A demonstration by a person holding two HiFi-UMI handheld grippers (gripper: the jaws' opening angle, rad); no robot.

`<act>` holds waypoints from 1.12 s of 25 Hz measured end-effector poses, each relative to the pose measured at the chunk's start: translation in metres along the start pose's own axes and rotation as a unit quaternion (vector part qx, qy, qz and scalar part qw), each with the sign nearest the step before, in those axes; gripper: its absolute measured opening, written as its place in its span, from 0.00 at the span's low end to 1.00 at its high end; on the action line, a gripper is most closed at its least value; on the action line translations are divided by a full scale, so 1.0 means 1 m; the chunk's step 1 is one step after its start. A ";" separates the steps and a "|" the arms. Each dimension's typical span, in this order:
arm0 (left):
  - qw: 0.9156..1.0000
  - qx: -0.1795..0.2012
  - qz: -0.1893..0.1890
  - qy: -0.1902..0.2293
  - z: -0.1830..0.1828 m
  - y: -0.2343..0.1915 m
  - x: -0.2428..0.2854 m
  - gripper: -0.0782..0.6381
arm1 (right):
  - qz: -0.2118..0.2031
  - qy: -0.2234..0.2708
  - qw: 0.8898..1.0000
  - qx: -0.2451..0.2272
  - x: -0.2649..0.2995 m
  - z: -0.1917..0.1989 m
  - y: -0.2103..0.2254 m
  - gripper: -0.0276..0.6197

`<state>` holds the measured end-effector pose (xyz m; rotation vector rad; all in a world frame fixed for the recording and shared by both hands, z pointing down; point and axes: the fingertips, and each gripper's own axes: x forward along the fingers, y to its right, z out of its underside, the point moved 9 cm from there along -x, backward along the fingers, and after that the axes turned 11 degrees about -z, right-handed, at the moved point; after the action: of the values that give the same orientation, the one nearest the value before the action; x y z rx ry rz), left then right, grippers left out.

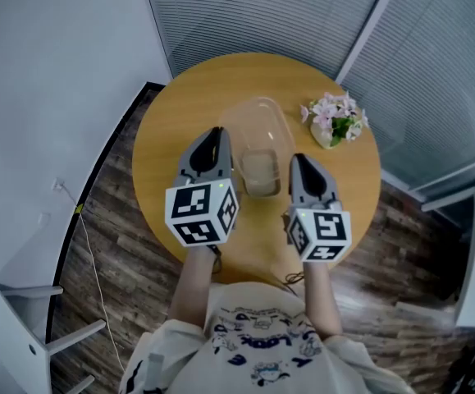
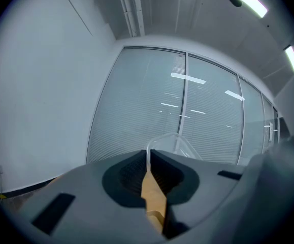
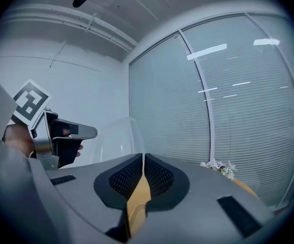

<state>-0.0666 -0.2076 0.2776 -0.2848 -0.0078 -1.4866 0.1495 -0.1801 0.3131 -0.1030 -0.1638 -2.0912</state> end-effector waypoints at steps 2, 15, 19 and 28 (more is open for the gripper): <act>1.000 0.001 0.002 0.009 -0.006 0.001 -0.004 0.15 | 0.001 0.008 1.000 -0.003 -0.002 -0.006 -0.002 0.07; 0.999 0.010 0.010 0.046 -0.032 0.010 -0.014 0.14 | -0.002 0.044 0.999 -0.015 -0.008 -0.032 -0.003 0.07; 0.998 0.009 0.012 0.054 -0.037 0.009 -0.017 0.14 | -0.002 0.048 0.999 -0.016 -0.008 -0.035 -0.006 0.07; 0.998 0.006 0.019 0.057 -0.038 0.006 -0.018 0.14 | 0.004 0.052 0.999 -0.017 -0.008 -0.034 -0.008 0.07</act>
<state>-0.0690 -0.1964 0.2369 -0.1891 0.0786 -1.4627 0.1460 -0.1746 0.2780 -0.0157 -0.0648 -2.0872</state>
